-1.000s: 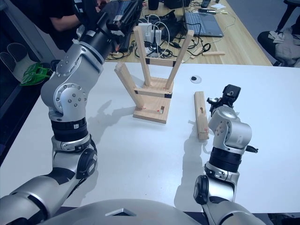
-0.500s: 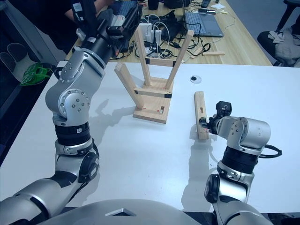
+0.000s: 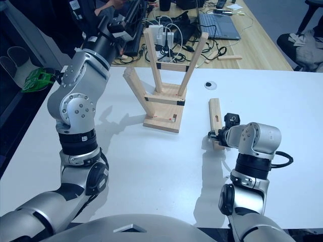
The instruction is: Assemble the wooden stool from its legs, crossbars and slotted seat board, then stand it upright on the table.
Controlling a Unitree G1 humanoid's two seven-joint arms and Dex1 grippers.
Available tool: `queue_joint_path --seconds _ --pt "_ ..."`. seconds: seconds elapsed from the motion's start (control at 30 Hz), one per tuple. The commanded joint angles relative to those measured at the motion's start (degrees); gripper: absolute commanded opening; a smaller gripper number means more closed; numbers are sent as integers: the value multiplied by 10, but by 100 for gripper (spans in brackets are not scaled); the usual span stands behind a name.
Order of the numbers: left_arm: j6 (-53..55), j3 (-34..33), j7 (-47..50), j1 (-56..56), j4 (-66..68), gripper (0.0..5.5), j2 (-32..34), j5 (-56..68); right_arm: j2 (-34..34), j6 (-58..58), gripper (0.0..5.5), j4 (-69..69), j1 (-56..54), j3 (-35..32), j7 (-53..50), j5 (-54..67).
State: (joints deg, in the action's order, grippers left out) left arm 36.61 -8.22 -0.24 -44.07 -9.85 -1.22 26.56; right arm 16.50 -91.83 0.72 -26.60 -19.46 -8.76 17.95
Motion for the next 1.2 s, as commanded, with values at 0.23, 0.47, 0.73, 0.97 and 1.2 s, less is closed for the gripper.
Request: queue_joint_path --seconds 0.23,0.47,0.73,0.97,1.2 --pt "15 -8 -18 -23 0 482 18 21 3 27 204 39 -9 86 7 -48" --pt "0 -22 -20 -45 31 482 53 3 -73 89 202 122 4 101 -51 -127" --pt "40 -89 -21 -78 39 482 40 115 -95 363 202 226 -16 116 -73 -177" --pt "190 -33 -141 -53 -42 482 93 268 -49 530 202 247 -90 214 171 -87" --pt "201 -3 -144 -47 -55 482 111 272 -39 530 202 301 -86 282 268 -45"
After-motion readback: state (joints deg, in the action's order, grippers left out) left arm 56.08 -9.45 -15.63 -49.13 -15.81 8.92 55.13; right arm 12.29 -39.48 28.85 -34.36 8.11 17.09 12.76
